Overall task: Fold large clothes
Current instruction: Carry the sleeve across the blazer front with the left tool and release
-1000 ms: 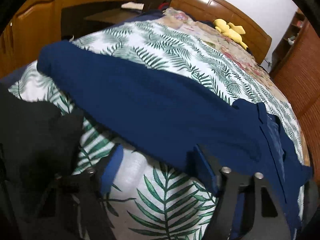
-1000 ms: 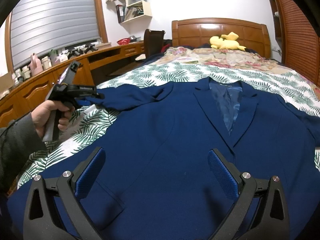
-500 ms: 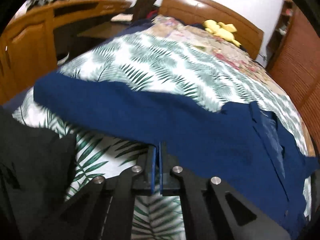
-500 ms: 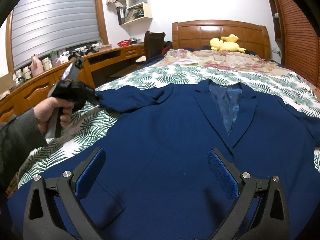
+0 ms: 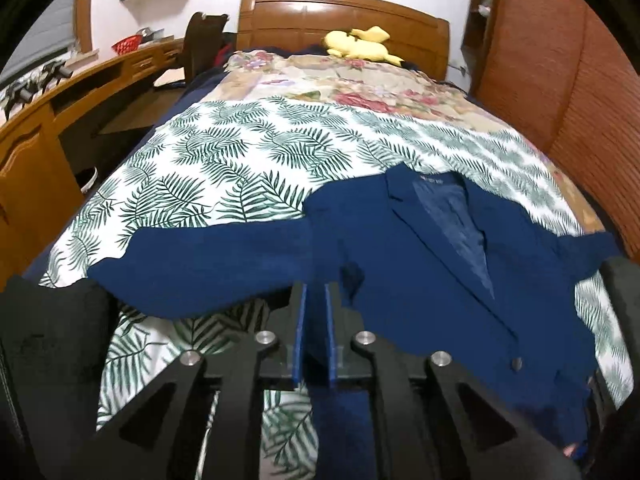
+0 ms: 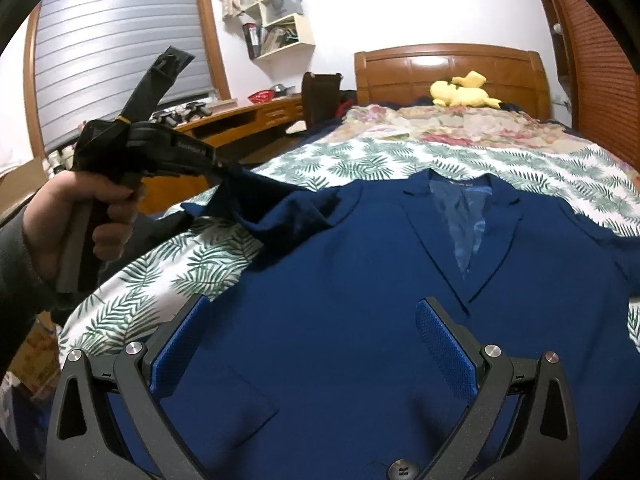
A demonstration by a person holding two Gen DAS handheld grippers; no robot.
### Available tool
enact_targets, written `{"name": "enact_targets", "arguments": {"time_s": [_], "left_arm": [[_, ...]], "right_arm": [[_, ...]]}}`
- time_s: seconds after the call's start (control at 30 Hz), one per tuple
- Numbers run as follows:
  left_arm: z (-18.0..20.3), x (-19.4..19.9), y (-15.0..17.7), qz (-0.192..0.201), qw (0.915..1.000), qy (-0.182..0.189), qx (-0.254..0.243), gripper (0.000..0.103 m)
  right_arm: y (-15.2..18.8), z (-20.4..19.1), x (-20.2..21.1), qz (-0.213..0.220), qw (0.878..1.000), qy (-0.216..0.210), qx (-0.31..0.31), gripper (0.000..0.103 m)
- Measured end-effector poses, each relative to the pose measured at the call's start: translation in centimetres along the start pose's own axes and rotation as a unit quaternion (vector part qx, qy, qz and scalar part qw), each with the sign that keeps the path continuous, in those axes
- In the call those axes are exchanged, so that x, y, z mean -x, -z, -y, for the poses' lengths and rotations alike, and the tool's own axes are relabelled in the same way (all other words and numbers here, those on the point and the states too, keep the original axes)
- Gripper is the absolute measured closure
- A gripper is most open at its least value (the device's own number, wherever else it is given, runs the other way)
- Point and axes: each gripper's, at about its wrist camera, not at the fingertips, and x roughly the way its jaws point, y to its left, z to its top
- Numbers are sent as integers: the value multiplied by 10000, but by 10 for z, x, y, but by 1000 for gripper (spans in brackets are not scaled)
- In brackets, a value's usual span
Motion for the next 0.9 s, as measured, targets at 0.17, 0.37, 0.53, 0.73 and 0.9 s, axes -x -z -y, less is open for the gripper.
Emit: {"name": "enact_targets", "arguments": {"time_s": [0.17, 0.37, 0.53, 0.73, 0.9], "left_arm": [[-14, 6, 15, 75, 9999, -146, 9, 80], [-59, -20, 28, -88, 9981, -463, 389, 68], [-97, -55, 46, -473, 9937, -492, 890, 63], [-122, -88, 59, -680, 9888, -625, 1172, 61], [-130, -95, 58, -601, 9858, -543, 1472, 61]], "right_arm": [[2, -3, 3, 46, 9998, 69, 172, 0], [7, -3, -2, -18, 9998, 81, 169, 0], [9, 2, -6, -99, 9999, 65, 98, 0], [12, 4, -10, -176, 9998, 23, 30, 0], [13, 3, -12, -229, 9997, 31, 37, 0]]}}
